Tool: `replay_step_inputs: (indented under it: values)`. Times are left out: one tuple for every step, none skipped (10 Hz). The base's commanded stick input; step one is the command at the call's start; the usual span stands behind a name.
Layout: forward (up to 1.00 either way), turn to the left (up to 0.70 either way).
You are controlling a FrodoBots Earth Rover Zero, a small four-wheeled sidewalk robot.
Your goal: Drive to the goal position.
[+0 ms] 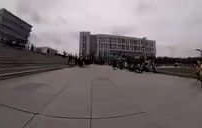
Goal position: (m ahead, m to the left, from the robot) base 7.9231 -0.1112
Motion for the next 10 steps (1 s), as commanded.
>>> replay_step_inputs:
  values:
    - [0.7, 0.0]
    - [0.7, 0.0]
    - [0.7, 0.03]
    - [0.7, 0.1]
    - [0.7, 0.14]
    - [0.7, 0.14]
    - [0.7, 0.09]
    - [0.7, 0.0]
    - [0.7, 0.0]
    - [0.7, 0.0]
